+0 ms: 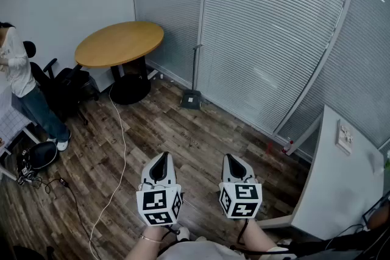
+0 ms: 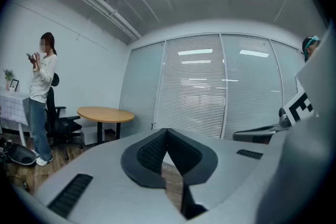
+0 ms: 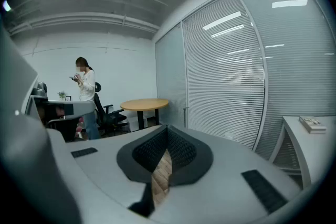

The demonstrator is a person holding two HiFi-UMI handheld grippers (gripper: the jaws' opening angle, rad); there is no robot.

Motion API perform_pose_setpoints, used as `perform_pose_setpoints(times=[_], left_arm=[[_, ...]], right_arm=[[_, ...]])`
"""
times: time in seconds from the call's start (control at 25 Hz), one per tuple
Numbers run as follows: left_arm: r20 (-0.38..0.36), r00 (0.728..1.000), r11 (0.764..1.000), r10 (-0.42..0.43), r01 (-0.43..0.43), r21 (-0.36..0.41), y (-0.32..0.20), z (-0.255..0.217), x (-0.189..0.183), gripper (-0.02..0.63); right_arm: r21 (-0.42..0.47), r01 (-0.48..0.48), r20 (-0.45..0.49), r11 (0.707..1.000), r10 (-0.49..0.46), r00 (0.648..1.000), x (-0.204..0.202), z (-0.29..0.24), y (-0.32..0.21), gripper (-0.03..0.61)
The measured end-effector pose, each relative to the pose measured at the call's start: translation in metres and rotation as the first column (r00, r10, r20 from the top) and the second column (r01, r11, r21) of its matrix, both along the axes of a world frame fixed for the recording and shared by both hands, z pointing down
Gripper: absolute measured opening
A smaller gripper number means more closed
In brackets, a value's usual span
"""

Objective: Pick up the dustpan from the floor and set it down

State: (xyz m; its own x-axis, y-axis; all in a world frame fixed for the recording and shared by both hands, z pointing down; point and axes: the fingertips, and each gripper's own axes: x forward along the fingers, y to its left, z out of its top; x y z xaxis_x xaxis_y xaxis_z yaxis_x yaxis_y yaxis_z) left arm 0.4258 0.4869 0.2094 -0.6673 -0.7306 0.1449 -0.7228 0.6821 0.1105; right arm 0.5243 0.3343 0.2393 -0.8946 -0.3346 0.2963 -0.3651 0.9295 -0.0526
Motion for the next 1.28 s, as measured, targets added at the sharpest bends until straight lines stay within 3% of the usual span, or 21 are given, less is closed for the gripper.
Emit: perform_pose_setpoints(times=[0.48,1.28], left_arm=[[-0.011,1.0,1.0,-0.01,0.01,0.007,-0.003,0.006,-0.017,0.018],[-0.029,1.0,1.0,-0.003,0.002,-0.021,-0.017,0.029,-0.092,0.018]], right_arm=[[-0.006,-0.025,0.02,1.0,0.025,0.999,-0.015,0.003,-0.01,0.032],[-0.066,-0.081,0.0,0.995,0.081,0.997,-0.085,0.022,-0.041,0.032]])
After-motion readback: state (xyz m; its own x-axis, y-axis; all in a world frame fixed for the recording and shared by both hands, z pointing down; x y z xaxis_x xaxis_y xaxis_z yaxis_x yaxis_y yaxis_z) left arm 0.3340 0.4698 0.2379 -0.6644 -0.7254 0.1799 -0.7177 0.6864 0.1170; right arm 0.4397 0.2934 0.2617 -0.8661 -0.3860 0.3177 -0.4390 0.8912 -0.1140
